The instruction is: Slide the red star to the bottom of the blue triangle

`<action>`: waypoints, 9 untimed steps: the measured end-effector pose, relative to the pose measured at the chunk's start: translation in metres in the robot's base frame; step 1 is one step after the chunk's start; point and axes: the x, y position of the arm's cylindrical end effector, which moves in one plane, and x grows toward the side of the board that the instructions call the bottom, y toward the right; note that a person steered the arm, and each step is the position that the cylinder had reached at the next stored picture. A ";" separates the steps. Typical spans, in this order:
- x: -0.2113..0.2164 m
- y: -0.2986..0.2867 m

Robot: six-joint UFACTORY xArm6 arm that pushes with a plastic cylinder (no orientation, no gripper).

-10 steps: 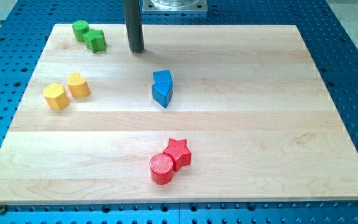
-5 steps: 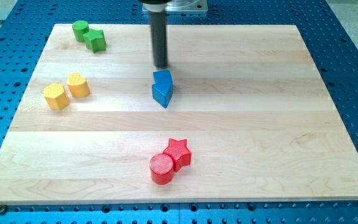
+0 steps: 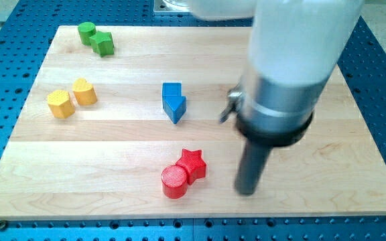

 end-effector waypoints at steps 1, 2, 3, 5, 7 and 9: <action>0.007 -0.074; -0.019 -0.086; -0.034 -0.077; -0.030 -0.032; -0.025 -0.041; -0.086 -0.029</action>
